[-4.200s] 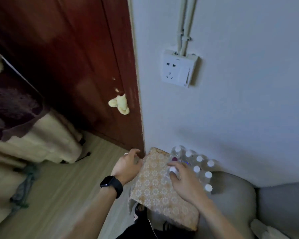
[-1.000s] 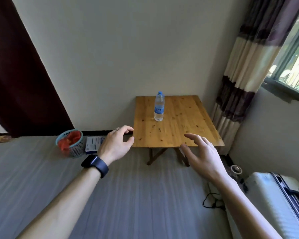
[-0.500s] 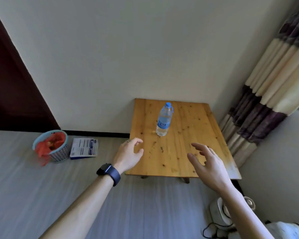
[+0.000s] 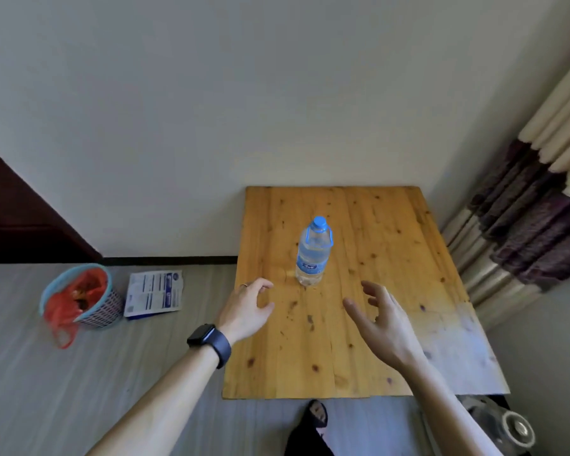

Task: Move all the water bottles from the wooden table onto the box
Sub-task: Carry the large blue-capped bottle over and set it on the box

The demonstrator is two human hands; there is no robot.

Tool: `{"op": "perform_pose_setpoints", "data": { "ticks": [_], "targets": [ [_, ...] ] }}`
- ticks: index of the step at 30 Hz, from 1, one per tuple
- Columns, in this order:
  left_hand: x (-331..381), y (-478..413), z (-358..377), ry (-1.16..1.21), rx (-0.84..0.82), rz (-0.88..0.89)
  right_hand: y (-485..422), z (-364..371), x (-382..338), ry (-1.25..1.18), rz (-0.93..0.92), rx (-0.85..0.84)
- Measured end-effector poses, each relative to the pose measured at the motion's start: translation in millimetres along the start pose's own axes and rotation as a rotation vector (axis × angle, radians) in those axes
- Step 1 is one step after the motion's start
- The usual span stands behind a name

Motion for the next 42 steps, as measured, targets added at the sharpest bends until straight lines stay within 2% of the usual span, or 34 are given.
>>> {"op": "perform_pose_setpoints", "data": {
  "ticks": [5,9,14,20,23,27,35,39,42],
  "targets": [
    [2.4,-79.2,12.5,-0.019,-0.026,-0.084,-112.3,21.7,-17.3,-0.144,0.044,-0.011],
    [-0.9,-123.3,38.2,-0.004,-0.066,-0.149,-176.6,65.1,-11.9,-0.145,0.091,-0.126],
    [-17.5,-159.2,81.4,0.019,-0.157,-0.214,-212.4,116.9,9.3,-0.184,0.126,-0.278],
    [-35.4,-199.0,129.0,0.114,-0.234,-0.197,-234.6,126.6,20.6,-0.179,0.13,-0.27],
    [-28.0,-221.6,147.4,0.205,-0.249,-0.113,-241.5,121.0,31.5,-0.239,0.172,-0.211],
    [-13.5,-249.8,171.6,0.223,-0.263,-0.029,-240.5,104.8,64.8,-0.446,0.304,-0.065],
    [32.2,-275.6,217.9,-0.123,-0.314,0.369,-199.8,88.2,132.1,-0.784,0.566,0.209],
    [35.5,-273.0,232.4,-0.258,-0.317,0.431,-186.1,93.3,156.0,-0.945,0.642,0.275],
    [43.1,-263.5,234.9,-0.378,-0.381,0.445,-176.8,94.1,172.6,-1.06,0.728,0.294]
  ]
}}
Point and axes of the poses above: each hand's wrist, its own y-axis away from the middle knuckle, its own z-axis out of the palm, x = y × z, the point moved 7 cm from there along -y, towards the middle knuckle, and after that the axes turned 6 degrees about x, right-handed, at the moved point
